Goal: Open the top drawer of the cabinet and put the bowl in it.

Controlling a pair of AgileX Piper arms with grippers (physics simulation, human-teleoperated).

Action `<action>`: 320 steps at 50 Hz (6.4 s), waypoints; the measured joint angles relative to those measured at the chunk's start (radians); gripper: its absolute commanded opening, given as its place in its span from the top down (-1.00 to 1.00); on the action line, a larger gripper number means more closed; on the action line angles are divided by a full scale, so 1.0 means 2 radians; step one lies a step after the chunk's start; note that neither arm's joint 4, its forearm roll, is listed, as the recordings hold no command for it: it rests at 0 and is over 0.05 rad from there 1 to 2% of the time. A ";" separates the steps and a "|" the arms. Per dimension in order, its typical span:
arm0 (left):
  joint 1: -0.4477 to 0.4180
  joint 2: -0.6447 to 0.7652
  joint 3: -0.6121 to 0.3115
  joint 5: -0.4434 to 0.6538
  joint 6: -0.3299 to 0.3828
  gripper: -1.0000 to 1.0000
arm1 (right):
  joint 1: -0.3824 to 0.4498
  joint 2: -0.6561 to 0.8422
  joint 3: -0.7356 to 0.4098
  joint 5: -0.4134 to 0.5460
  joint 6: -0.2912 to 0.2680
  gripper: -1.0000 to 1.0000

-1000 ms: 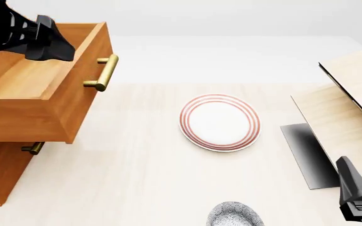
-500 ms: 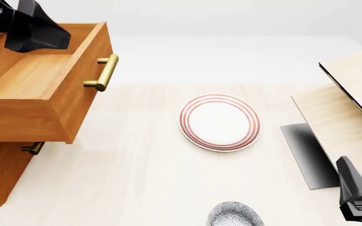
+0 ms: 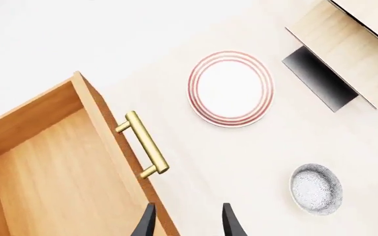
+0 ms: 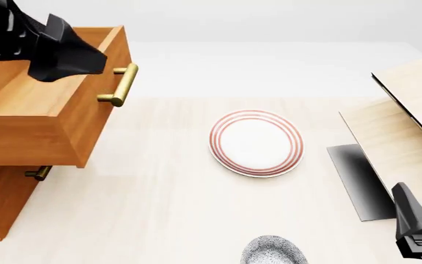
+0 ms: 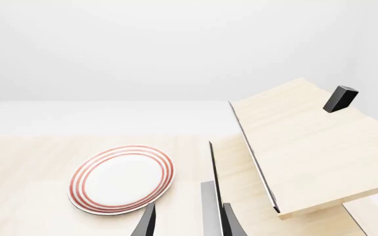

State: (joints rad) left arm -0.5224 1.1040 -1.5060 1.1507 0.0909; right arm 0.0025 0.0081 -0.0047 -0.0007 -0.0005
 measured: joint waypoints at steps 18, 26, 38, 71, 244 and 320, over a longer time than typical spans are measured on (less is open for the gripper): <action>-0.051 0.007 0.023 -0.019 -0.006 -1.00 | 0.000 0.000 0.000 0.000 0.000 -1.00; -0.070 0.010 0.046 -0.037 -0.010 -1.00 | 0.000 0.000 0.000 0.000 0.000 -1.00; -0.098 0.016 0.092 -0.077 -0.026 -1.00 | 0.000 0.000 0.000 0.000 0.000 -1.00; -0.157 0.051 0.178 -0.191 -0.079 -1.00 | 0.000 0.000 0.000 0.000 0.000 -1.00; -0.302 0.314 0.330 -0.558 -0.284 -1.00 | 0.000 0.000 0.000 0.000 0.000 -1.00; -0.311 0.360 0.386 -0.681 -0.333 1.00 | 0.000 0.000 0.000 0.000 0.000 -1.00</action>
State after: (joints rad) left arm -1.1445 1.8240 -0.7345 -0.2107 -0.5760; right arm 0.0023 0.0082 -0.0047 -0.0007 -0.0004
